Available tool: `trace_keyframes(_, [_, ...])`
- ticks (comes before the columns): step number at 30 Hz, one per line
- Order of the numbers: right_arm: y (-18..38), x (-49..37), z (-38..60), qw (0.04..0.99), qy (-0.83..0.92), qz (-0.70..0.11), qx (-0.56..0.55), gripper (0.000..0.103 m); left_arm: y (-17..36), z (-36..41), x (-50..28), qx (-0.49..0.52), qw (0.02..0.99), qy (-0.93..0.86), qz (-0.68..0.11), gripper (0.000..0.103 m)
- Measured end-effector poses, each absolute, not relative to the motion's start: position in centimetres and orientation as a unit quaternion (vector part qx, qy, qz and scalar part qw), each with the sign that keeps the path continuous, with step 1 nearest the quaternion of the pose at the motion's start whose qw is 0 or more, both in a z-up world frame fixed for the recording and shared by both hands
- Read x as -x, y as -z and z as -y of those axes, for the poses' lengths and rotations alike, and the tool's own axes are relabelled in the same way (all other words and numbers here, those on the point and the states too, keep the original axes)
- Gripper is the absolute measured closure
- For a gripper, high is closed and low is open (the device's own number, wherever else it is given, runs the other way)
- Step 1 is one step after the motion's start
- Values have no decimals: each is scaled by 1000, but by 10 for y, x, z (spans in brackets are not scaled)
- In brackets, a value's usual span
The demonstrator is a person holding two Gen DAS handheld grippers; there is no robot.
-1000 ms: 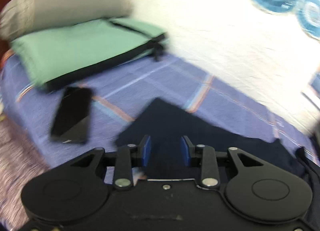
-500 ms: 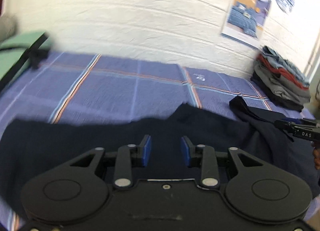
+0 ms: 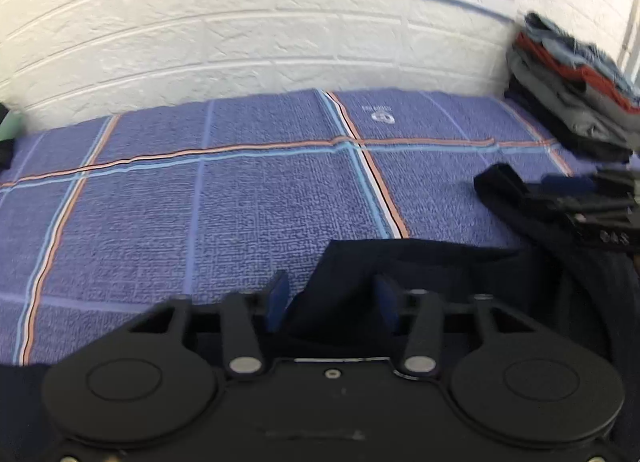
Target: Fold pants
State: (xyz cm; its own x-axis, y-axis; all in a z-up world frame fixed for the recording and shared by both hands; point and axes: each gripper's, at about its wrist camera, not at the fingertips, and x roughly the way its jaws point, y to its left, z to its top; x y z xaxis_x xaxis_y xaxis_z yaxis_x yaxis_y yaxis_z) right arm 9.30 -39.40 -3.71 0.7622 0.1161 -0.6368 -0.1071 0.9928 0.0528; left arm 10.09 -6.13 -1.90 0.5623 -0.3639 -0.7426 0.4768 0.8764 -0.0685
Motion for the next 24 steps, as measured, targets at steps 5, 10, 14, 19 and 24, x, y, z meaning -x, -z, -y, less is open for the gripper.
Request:
trace_keyframes(5, [7,-90,418,949,-54,-312,-5,103,19,55,-120,-30,881,227,-414,91])
trace_keyframes(10, [-48,-34,477,970,20,-243,-14,103,32,58,-128,-23,879,213,-426,91])
trace_keyframes(14, [-68,42,525,970,103,-217,-41,103,34,61,-124,-25,883,211,-420,87])
trace_keyframes(19, [-56,160,570,957,193,-177,-121,102,13,42,-99,-22,896,209,-391,76])
trace_keyframes(24, [6,231,585,905,285,-239,-207,102,-8,27,-59,-15,884,249,-395,72])
